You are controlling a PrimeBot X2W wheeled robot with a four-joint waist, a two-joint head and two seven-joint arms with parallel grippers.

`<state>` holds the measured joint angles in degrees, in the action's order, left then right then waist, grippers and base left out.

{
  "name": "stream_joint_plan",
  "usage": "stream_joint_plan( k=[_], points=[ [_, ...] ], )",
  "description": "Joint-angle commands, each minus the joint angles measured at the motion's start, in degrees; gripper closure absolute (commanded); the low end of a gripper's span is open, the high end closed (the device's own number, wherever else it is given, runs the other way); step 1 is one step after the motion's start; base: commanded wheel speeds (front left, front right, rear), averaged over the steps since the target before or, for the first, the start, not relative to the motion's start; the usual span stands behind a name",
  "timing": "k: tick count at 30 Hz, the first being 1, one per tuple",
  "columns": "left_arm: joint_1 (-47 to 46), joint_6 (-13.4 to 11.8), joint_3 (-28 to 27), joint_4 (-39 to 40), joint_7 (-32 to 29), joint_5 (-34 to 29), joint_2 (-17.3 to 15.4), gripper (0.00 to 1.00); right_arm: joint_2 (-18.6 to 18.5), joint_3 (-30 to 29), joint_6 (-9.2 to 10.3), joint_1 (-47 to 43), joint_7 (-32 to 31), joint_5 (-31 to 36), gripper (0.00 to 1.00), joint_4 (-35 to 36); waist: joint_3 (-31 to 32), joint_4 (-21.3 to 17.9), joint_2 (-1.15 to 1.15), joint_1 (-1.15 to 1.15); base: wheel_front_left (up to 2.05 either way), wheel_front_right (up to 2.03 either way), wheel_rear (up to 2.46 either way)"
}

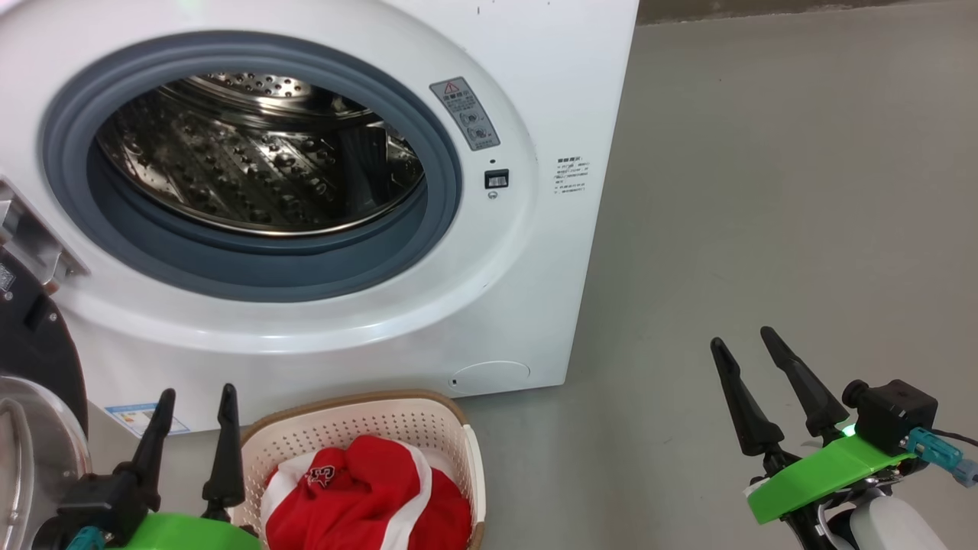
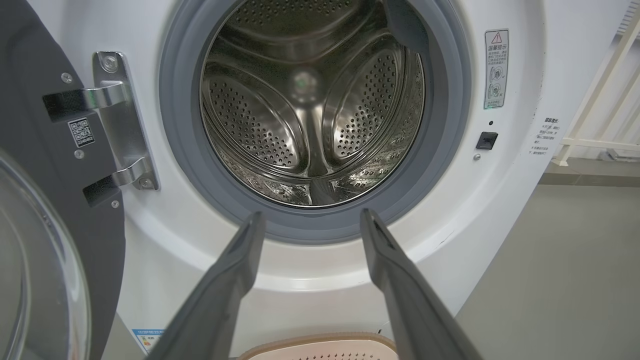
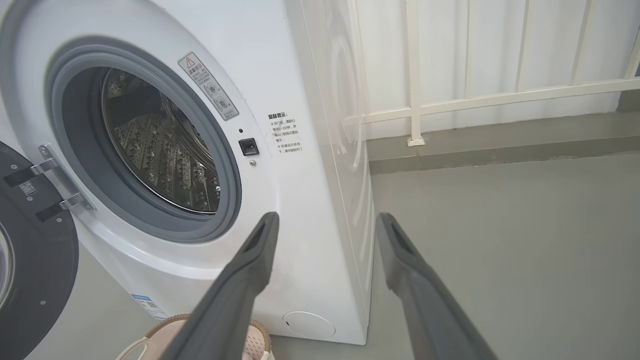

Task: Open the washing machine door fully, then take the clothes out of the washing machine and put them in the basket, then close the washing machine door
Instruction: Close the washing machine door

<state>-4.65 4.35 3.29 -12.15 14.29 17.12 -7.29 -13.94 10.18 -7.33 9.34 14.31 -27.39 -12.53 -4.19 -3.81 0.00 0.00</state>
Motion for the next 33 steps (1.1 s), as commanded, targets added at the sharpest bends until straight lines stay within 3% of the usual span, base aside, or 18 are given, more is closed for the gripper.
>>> stream_joint_plan(
  k=[1, 10, 24, 33],
  points=[
    [-0.68, 0.51, -2.28, 1.08, 0.71, -0.59, -0.92, 0.0, -0.77, 1.12, -0.16, 0.38, 0.69, -0.21, 0.0, 1.15, 0.05, -0.01, 0.0, 0.0, 0.0, 0.0, 0.0],
    [-0.39, 1.1, -2.88, 1.0, 0.71, -0.46, -0.34, 0.0, -0.65, 1.31, -0.16, -0.07, 0.69, -0.15, 0.0, 1.21, 0.53, -0.01, 0.0, 0.0, -0.32, 0.29, 0.03],
    [-0.26, 1.63, -3.52, 0.87, 0.71, -0.56, 0.35, 0.0, -0.71, 1.06, -0.16, -0.19, 0.69, -0.41, 0.0, 1.12, 0.49, 0.12, 0.0, 0.0, -1.52, 1.42, 0.1],
    [-0.17, 1.81, -3.87, 0.69, 0.71, -1.01, 0.77, 0.0, -0.66, 1.06, -0.16, -0.41, 0.69, -0.32, 0.0, 1.2, 0.71, 0.19, 0.0, 0.0, -0.53, 0.53, 0.0]
  ],
)
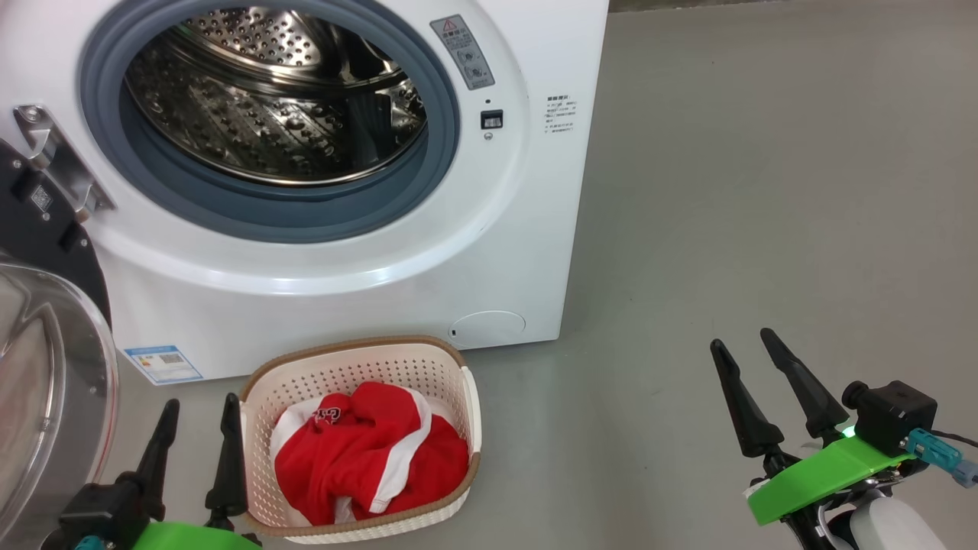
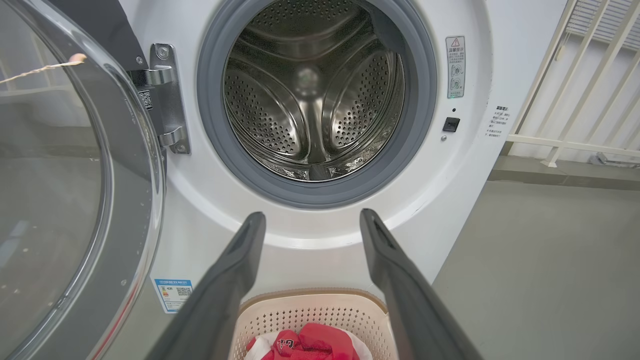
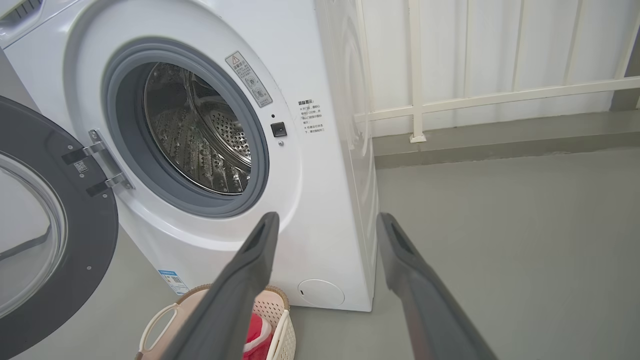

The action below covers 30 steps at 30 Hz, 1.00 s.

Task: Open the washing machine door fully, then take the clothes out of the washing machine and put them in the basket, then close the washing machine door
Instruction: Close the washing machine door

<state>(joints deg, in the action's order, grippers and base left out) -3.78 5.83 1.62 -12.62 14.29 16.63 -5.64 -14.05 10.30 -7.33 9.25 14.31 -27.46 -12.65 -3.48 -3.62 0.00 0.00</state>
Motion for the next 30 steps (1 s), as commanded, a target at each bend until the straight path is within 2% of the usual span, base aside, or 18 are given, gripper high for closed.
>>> stream_joint_plan(
  k=[1, 30],
  points=[
    [-1.03, 0.35, -2.23, 1.16, 0.71, -0.55, -0.85, 0.0, -0.55, 0.95, -0.16, -0.33, 0.69, -0.25, 0.0, 1.31, 0.01, -0.01, 0.0, 0.0, 0.0, 0.0, 0.0],
    [-1.11, 0.97, -2.93, 0.86, 0.71, -1.3, -0.26, 0.0, -0.39, 0.91, -0.16, -0.42, 0.69, -0.19, 0.0, 1.3, 0.18, 0.01, 0.0, 0.0, 0.0, 0.0, 0.0]
  ],
)
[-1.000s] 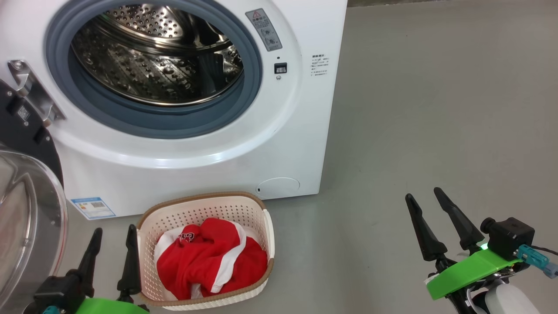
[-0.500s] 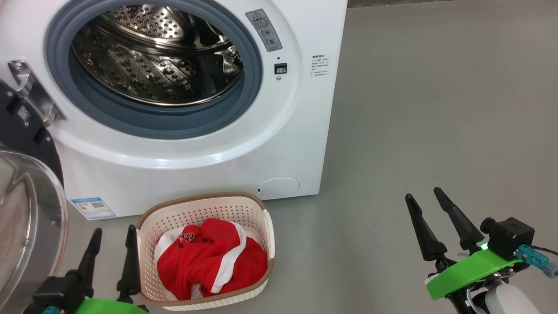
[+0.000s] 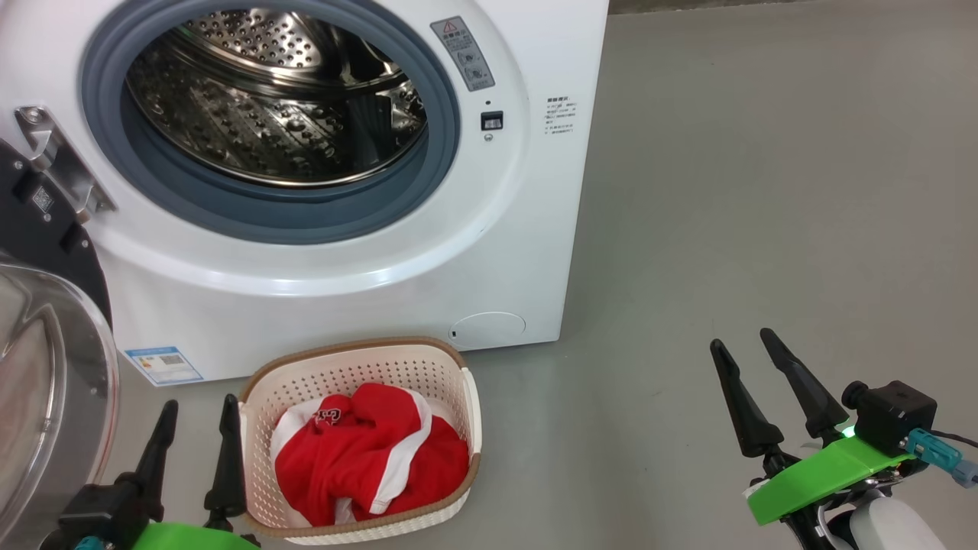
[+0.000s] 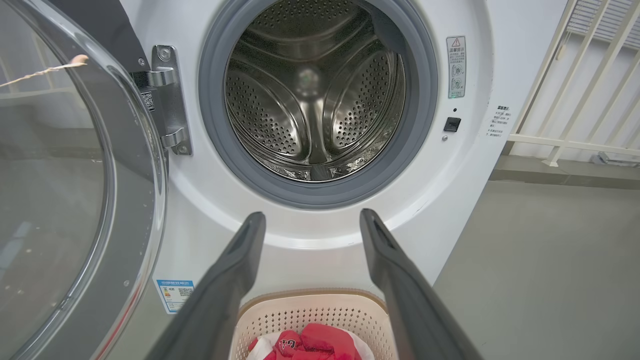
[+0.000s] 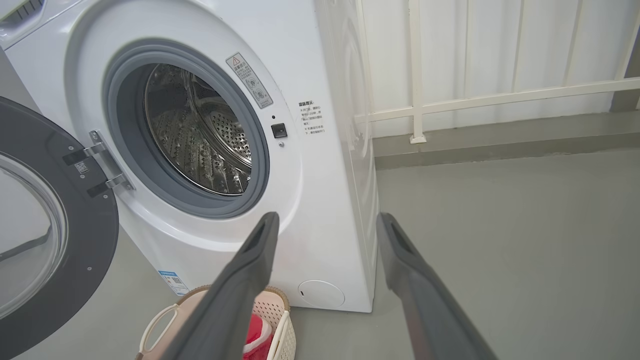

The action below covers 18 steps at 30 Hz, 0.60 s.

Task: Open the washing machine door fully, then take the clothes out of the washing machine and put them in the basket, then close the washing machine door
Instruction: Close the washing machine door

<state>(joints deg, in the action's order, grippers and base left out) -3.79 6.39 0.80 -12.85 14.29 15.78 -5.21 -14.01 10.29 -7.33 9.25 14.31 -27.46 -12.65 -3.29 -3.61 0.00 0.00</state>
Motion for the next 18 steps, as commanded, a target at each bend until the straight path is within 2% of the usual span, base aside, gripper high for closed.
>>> stream_joint_plan(
  k=[1, 18],
  points=[
    [-1.1, 0.41, -2.11, 1.09, 0.71, -0.45, -0.69, 0.0, -0.42, 0.93, -0.16, -0.42, 0.69, -0.19, 0.0, 1.3, -0.01, 0.0, 0.0, 0.0, 0.0, 0.0, 0.0],
    [-1.32, 0.62, -2.11, 0.81, 0.71, -0.96, -0.49, 0.0, -0.44, 0.44, -0.16, -0.67, 0.69, -0.11, 0.0, 1.5, -0.02, 0.89, 0.0, 0.0, 0.0, 0.0, 0.0]
  ],
)
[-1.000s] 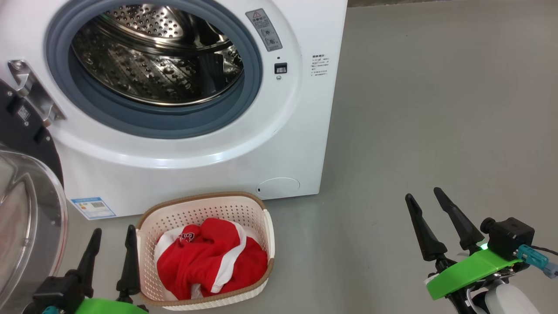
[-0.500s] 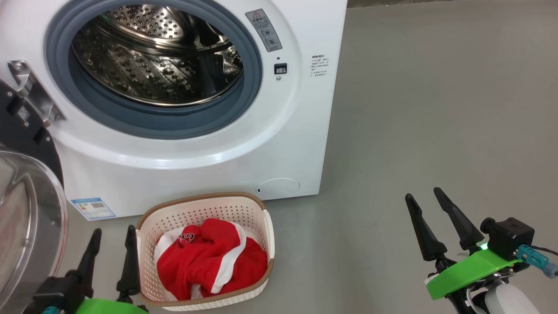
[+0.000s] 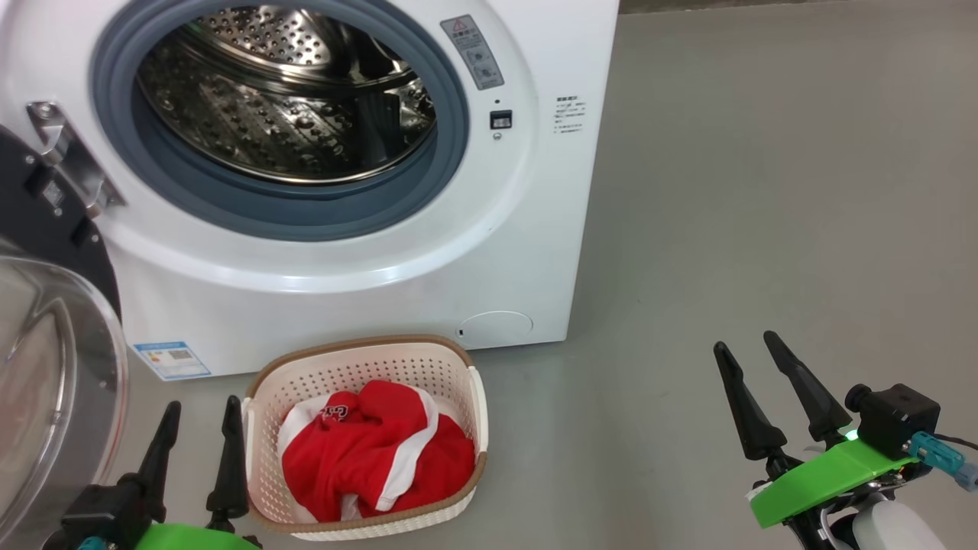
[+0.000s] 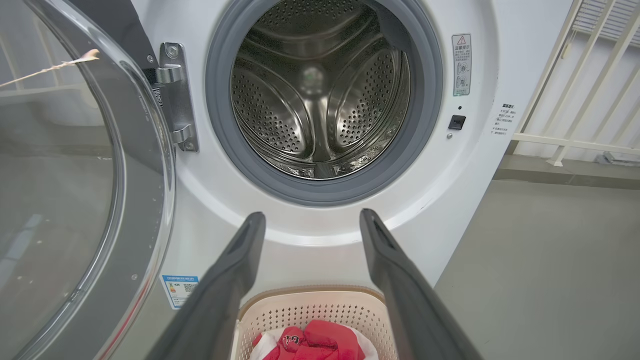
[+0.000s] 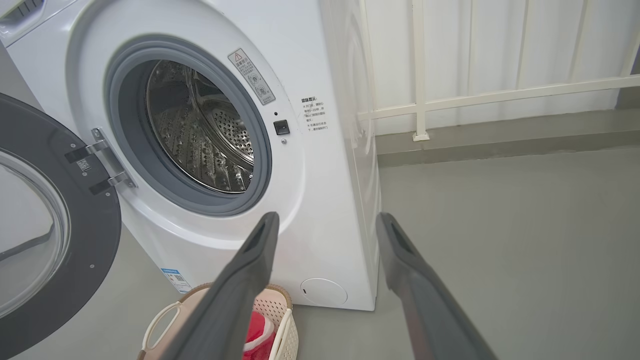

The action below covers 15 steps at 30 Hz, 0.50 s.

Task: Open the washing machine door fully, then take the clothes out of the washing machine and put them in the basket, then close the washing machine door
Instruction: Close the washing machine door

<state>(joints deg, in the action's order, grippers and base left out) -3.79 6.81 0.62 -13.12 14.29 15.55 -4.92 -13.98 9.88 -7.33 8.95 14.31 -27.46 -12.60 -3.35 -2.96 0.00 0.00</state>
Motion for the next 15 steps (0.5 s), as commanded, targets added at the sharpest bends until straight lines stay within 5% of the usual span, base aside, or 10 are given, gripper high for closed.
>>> stream_joint_plan(
  k=[1, 15],
  points=[
    [-1.31, 0.21, -1.92, 1.03, 0.71, -0.75, -0.78, 0.0, -0.51, 0.85, -0.16, -0.34, 0.69, -0.13, 0.0, 1.4, 0.06, 0.53, 0.0, 0.0, 0.0, 0.0, 0.0],
    [-1.12, 0.12, -2.07, 0.43, 0.71, -1.31, -0.58, 0.0, -0.74, 1.73, -0.16, -0.27, 0.69, -0.32, 0.0, 1.17, 0.51, 7.94, 0.0, 0.0, 0.0, 0.0, 0.0]
  ],
)
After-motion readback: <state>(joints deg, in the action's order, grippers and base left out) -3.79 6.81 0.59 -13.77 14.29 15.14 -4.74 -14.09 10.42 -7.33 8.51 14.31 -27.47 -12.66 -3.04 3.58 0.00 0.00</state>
